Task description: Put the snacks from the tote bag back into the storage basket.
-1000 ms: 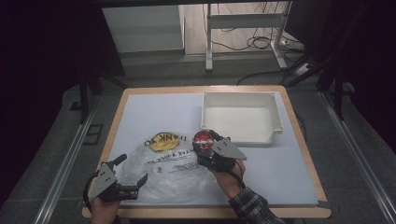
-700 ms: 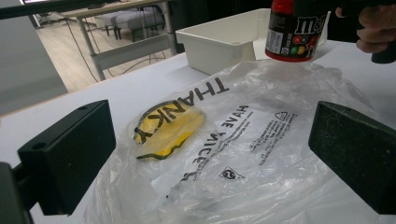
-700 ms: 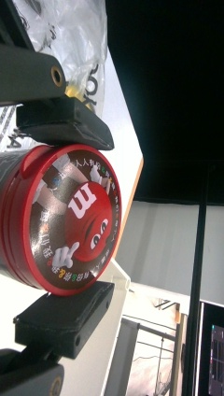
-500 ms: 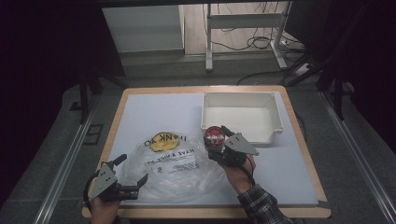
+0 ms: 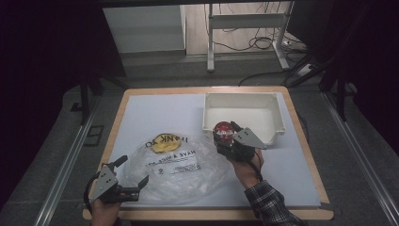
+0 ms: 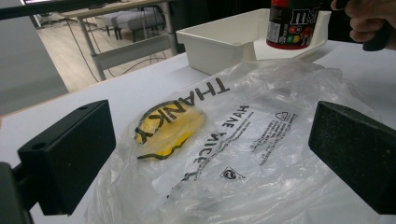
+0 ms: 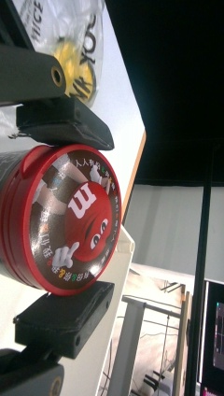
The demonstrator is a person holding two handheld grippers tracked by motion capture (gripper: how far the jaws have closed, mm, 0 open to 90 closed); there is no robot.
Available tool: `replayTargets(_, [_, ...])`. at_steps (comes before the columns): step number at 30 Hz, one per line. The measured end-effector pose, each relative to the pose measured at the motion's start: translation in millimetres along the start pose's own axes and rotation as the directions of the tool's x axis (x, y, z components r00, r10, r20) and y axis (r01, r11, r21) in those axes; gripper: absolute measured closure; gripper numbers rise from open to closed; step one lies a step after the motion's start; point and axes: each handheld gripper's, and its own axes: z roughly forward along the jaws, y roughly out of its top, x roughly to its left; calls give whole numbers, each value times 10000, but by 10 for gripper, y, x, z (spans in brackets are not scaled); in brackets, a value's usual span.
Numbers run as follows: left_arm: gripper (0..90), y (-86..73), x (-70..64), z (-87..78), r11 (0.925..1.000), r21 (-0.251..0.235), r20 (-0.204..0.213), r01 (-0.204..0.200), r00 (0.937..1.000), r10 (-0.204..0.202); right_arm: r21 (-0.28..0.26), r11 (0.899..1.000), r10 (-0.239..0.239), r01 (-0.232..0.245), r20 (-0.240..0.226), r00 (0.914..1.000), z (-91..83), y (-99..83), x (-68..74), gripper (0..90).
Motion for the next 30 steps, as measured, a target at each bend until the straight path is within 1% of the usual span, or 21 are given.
replayTargets(3, [6,0,0,-1,10000,-7,1,15,10000,-15,-5,10000,17,-17,50,10000,16,5,-36,268])
replayTargets(4, [6,0,0,-1,10000,-17,-2,22,10000,-22,22,10000,34,-34,93,10000,40,13,-73,268])
replayTargets(7, [6,1,1,-4,10000,-26,-2,18,10000,-18,16,10000,66,-66,122,9999,61,18,-97,268])
replayTargets(8, [6,1,1,-5,10000,-38,-4,24,10000,-24,25,10000,80,-81,123,9999,93,22,-129,268])
replayTargets(11, [6,1,3,-6,10000,-43,-3,24,10000,-24,63,10000,67,-68,124,9999,137,21,-161,268])
replayTargets(15, [6,1,5,-8,10000,-50,-15,8,10000,-8,82,9998,165,-166,117,9998,183,13,-196,268])
replayTargets(16, [6,2,6,-9,10000,-53,-19,1,10000,-1,102,9998,150,-151,134,9998,216,6,-214,268])
replayTargets(26, [6,2,6,-12,10000,-62,-17,30,10000,-30,29,10000,67,-68,174,9998,313,3,-251,269])
replayTargets(30, [6,2,7,-13,10000,-63,-21,30,10000,-30,35,10000,-77,76,169,9998,379,9,-262,269])
